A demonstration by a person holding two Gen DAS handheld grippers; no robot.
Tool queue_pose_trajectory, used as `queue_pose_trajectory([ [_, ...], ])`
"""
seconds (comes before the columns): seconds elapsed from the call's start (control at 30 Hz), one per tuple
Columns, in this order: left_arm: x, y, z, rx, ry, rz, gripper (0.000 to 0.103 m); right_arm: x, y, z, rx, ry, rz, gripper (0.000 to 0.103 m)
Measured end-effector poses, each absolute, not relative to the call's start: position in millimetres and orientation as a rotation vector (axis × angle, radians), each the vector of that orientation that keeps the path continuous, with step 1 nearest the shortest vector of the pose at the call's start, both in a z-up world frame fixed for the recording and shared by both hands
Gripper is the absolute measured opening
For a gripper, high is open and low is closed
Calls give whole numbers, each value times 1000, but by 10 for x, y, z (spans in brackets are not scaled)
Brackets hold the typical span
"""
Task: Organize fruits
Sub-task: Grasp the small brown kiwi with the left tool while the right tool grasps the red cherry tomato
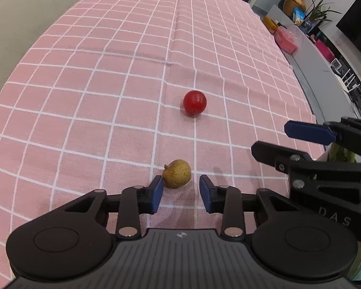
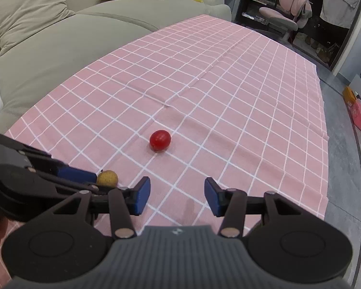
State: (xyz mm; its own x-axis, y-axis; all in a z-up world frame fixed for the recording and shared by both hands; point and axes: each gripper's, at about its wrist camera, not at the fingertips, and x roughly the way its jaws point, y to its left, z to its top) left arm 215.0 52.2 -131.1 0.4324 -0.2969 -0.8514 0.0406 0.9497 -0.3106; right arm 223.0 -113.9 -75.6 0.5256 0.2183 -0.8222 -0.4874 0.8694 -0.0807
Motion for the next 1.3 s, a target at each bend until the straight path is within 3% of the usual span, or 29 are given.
queue_pose_trajectory([
  [0.23, 2172, 578, -1306, -284, 1094, -222, 29, 2338, -1075, -787, -320, 929, 440, 47],
  [0.87, 2141, 1094, -1080, -375, 1018, -105, 28, 2897, -679, -1017, -272, 991, 466, 47],
  [1.3, 2122, 1115, -1116, -415, 1022, -106, 28, 3071, -609, -1214, -230, 1052, 438, 25],
])
